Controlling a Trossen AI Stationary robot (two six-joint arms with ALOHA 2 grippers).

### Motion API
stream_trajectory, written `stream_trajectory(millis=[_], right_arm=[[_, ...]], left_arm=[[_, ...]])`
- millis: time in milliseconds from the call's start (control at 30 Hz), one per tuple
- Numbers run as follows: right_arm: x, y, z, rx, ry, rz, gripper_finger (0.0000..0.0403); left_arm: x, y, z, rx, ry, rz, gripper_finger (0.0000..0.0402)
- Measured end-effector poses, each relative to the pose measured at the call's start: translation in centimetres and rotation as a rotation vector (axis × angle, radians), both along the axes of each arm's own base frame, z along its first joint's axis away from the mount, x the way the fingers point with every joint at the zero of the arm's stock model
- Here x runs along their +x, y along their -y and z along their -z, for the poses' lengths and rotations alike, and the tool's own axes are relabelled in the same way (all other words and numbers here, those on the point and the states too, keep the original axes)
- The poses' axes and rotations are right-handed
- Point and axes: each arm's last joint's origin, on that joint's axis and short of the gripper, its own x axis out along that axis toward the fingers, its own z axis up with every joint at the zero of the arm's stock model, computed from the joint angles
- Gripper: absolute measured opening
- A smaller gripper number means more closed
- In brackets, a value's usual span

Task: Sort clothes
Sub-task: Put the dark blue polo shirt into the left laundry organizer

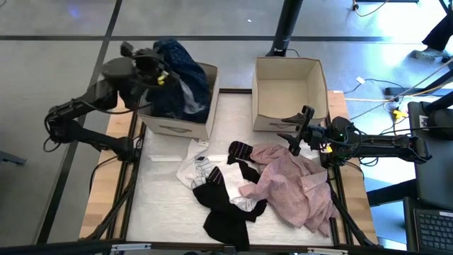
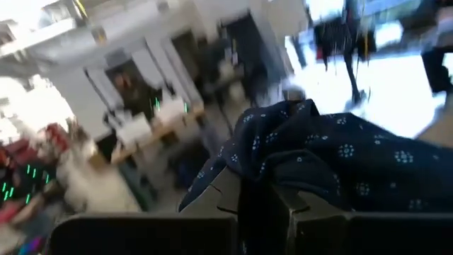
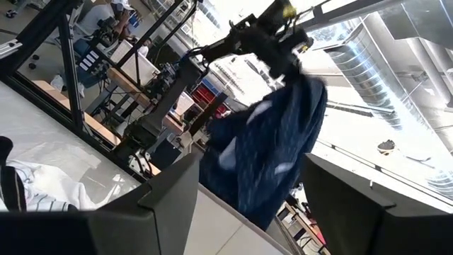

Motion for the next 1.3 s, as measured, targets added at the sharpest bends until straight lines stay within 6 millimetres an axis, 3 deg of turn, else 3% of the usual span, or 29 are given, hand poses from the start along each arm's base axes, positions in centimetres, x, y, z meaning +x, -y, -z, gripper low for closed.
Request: stream_trajectory(millis=[200,467,700,867,1067,1300], right_arm=[[0.0,0.0,0.0,0.002,0.000,0.008,0.0250],[0.0,0.1,0.0,0.009,0.001,0.030,0.0250],[0.0,0.1,0.0,0.010,0.001,0.031,0.0250],[0.0,0.1,0.0,0.010,0.000,0.031,0.0250],[0.0,0.1,0.0,0.013,0.000,0.040,0.0250],[0.0,0.1,-0.1,0.011,0.009,0.040,0.0250]], left_arm=[[0.6,-2.1,3.9,-0.211,-0.077,-0.048,0.0016],[2.3,-4.1,10.8,-0.372,-0.177,-0.075,0.0017],[3.3,-4.7,17.8,-0.472,-0.266,-0.085,0.0017],[3.2,-4.6,21.4,-0.526,-0.315,-0.120,0.0017],[3.4,-4.6,21.7,-0.561,-0.304,-0.121,0.0050],[3.2,-4.8,17.4,-0.704,-0.250,-0.025,0.0143]])
